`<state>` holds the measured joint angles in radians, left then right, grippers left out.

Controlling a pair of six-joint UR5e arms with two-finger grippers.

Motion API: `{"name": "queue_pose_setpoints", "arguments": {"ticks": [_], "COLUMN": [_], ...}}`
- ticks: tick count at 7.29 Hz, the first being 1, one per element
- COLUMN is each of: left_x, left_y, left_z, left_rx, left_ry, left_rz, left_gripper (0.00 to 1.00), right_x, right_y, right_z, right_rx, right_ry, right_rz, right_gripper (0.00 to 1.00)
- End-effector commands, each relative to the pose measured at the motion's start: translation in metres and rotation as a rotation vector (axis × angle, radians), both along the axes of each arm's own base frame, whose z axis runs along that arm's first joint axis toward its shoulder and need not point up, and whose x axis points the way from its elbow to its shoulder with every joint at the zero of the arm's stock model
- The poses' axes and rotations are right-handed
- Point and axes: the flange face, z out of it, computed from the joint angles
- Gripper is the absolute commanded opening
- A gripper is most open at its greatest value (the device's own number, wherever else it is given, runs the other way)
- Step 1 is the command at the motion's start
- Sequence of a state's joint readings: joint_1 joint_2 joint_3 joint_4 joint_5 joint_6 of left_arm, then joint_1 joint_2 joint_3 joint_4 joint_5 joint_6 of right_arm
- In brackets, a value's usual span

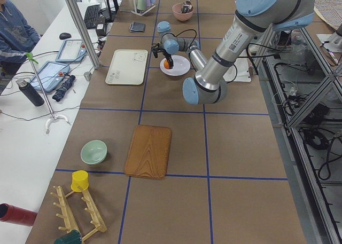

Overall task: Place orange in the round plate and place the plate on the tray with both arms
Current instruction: 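Lower the orange into the white plate and open the left gripper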

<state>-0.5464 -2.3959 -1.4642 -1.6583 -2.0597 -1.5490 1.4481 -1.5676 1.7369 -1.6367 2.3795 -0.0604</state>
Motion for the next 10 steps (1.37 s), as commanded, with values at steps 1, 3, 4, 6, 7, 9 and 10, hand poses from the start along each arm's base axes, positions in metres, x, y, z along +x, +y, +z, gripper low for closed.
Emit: {"name": "queue_pose_setpoints", "arguments": {"ticks": [1,3,4,6,7,9,10], "left_x": [0.021,0.039,0.04,0.04,0.042,0.044,0.044], "left_y": [0.022,0.028,0.028,0.028,0.027,0.026,0.026], "left_z": [-0.002,-0.002,-0.004,-0.007,-0.007,-0.008,-0.008], "left_rx": [0.01,0.012,0.013,0.017,0.016,0.017,0.017], "left_ry": [-0.009,-0.026,-0.025,-0.019,-0.02,-0.019,-0.019], "left_rz": [0.023,0.033,0.033,0.034,0.034,0.034,0.034], "left_gripper": [0.0,0.0,0.01,0.21,0.33,0.5,0.6], "right_x": [0.0,0.0,0.0,0.0,0.0,0.0,0.0], "right_y": [0.0,0.001,0.001,0.001,0.001,0.001,0.001], "right_z": [-0.002,0.0,0.0,0.0,0.0,0.0,0.0], "right_rx": [0.002,-0.002,-0.002,-0.002,-0.003,-0.003,-0.003], "right_ry": [-0.005,-0.007,-0.007,-0.007,-0.007,-0.007,-0.007], "right_rz": [0.0,0.0,0.0,0.0,0.0,0.0,0.0], "right_gripper": [1.0,1.0,1.0,1.0,1.0,1.0,1.0]}}
